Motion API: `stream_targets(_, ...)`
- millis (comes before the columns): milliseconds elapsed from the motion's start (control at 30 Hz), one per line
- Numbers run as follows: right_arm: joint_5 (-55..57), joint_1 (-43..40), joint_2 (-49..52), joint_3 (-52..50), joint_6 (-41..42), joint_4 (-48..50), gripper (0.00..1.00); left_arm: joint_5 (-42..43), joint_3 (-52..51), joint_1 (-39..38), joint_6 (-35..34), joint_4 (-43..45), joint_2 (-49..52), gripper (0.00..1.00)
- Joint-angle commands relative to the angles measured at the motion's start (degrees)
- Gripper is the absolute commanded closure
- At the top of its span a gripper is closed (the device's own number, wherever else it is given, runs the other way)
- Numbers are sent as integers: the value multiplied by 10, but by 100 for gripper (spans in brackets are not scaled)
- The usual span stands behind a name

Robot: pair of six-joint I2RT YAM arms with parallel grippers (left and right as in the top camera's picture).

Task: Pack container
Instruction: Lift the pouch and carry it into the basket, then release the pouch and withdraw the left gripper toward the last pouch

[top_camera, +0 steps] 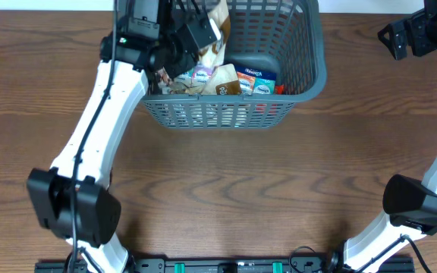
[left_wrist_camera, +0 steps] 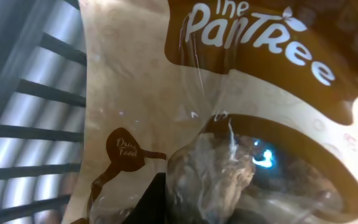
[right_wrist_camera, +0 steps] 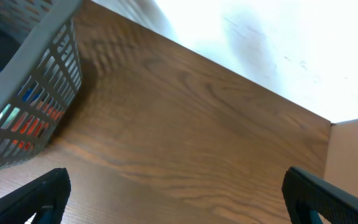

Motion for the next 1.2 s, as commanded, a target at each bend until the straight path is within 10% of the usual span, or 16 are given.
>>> stream_targets(0,-7,-5,0,-1,-7,-2,1,16,8,-1,-5,-22,6,74)
stream_targets(333,-7,-5,0,-1,-7,-3,1,13,25,-1,-39,-41,-38,44)
stream_targets(833,-7,-5,0,-1,-7,-3,1,-91,47,5,-51,-55,-254,38)
stream_targets(967,-7,-5,0,-1,-7,-3,1,-157,47,34,-87,-165,-290,13)
stream_targets(1167,-7,-5,0,-1,-7,-4,1,-189,45,116,-189,-392,-300,1)
